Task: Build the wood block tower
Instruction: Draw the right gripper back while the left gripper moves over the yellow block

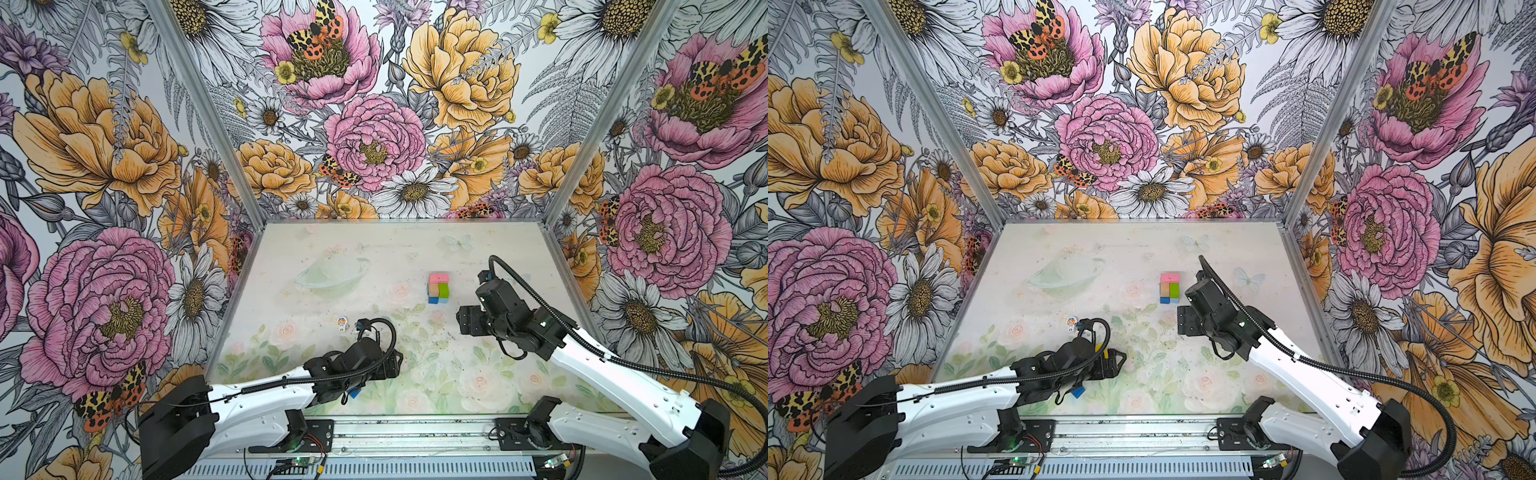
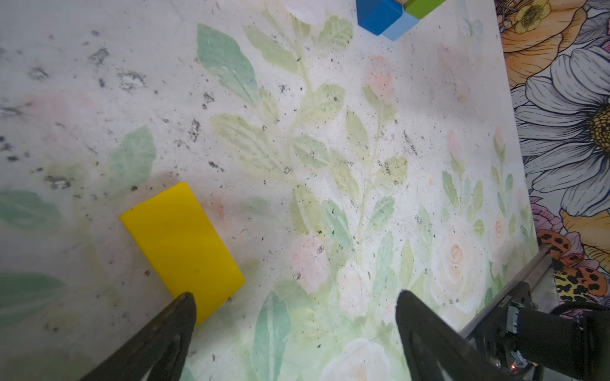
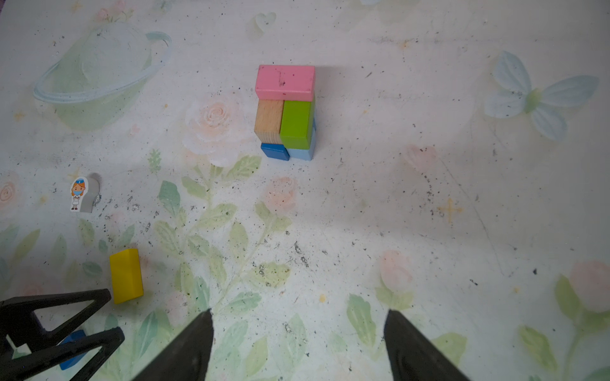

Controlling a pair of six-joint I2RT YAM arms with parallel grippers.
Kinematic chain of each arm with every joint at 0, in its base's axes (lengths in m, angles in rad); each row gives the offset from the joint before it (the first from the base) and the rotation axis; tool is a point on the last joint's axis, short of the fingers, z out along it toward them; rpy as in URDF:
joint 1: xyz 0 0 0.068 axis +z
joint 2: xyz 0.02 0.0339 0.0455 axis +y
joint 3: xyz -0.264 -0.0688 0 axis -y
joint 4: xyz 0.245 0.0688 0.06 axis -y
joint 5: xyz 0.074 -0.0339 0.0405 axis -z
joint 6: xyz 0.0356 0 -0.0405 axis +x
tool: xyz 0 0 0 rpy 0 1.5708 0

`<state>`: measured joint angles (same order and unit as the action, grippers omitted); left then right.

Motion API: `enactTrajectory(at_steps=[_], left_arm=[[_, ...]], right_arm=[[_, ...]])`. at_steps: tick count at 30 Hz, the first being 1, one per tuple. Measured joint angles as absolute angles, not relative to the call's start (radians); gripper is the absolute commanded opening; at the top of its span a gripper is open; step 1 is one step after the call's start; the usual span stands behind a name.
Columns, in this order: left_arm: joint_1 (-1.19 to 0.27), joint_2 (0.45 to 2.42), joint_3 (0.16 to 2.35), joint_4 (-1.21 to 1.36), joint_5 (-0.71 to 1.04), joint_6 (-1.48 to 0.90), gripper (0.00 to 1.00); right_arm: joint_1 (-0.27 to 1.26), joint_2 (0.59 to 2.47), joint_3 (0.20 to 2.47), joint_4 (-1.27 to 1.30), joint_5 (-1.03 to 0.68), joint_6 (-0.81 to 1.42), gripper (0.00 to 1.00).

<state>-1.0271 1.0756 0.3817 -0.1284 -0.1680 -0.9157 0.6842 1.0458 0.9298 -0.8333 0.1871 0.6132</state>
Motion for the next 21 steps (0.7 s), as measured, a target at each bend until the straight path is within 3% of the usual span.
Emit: enactTrajectory(at_steps=[6,15,21], left_arm=[[-1.004,1.121,0.418,-0.134,-0.167,-0.902,0.95],[-1.002,0.979,0.43,-0.256,-0.218,-0.908,0.95],[-0.984,0.998,0.411,-0.261,-0.222,-0.918,0.95]], right_arm=[[0.684,1.045,0.923,-0.833,0.19,0.613,0.83],[0.682,1.046,0.923,-0.833,0.19,0.61,0.84],[0.68,1.059,0.923,-0.833,0.19,0.604,0.84]])
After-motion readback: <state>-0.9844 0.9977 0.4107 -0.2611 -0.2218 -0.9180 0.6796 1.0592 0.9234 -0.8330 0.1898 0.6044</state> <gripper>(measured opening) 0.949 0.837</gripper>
